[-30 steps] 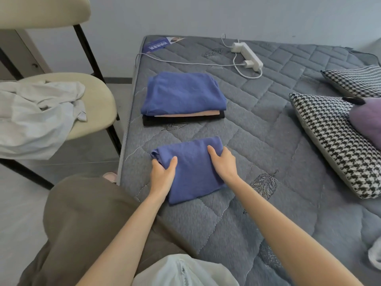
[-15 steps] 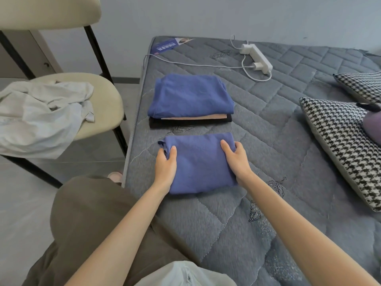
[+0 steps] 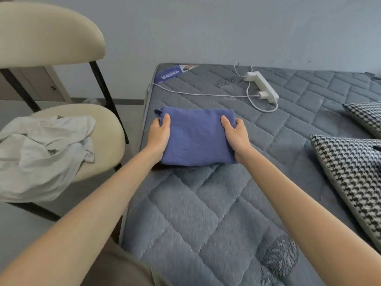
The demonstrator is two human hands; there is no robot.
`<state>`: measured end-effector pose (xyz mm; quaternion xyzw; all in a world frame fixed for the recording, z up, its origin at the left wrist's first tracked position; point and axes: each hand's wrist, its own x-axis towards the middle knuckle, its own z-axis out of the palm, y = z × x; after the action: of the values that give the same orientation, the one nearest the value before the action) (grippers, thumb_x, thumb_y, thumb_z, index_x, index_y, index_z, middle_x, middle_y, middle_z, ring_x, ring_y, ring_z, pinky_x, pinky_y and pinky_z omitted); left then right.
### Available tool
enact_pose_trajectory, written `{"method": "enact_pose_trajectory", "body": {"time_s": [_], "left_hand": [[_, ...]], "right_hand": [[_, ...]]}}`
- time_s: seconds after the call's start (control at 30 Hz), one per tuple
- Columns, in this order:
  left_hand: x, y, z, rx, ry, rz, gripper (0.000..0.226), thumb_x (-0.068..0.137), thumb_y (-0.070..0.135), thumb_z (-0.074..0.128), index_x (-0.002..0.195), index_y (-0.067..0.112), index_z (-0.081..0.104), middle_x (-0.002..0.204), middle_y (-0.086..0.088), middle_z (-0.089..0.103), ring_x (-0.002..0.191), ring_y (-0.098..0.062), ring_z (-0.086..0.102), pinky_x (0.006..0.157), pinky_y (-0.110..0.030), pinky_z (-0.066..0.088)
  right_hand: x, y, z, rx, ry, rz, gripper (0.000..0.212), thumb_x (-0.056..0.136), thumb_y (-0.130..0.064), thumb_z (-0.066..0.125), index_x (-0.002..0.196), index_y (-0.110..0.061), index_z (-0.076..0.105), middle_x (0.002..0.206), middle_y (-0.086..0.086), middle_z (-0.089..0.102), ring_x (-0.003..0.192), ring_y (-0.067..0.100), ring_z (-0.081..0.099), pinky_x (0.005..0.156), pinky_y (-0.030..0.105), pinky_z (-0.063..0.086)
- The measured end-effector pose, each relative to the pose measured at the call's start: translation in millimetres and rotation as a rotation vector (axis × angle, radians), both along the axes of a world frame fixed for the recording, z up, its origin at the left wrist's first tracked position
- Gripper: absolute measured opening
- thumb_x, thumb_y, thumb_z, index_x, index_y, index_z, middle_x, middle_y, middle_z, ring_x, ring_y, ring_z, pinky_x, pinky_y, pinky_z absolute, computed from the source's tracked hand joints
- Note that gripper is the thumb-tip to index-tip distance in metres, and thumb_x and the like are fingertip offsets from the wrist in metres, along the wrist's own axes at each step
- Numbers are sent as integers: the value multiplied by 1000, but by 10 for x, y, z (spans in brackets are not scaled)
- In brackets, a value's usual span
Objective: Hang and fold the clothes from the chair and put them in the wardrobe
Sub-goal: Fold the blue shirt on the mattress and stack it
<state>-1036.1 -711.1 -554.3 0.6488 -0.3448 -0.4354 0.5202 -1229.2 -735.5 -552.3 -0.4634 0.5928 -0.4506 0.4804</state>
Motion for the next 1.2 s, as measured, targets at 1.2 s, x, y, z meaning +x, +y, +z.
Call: {"method": "enact_pose_trajectory", "body": {"time_s": [1.2], "left_hand": [[-195,-772,-868,236,-982,-253,56,99,53,20,152,37,11,162,3,-3,147,-33,-7,114,-62,0]], "right_hand": [[240,-734,-853,-133,1027,291,55,96,-61,26,148,-51,12,161,-11,-5,147,35,-2,116,60,1]]}}
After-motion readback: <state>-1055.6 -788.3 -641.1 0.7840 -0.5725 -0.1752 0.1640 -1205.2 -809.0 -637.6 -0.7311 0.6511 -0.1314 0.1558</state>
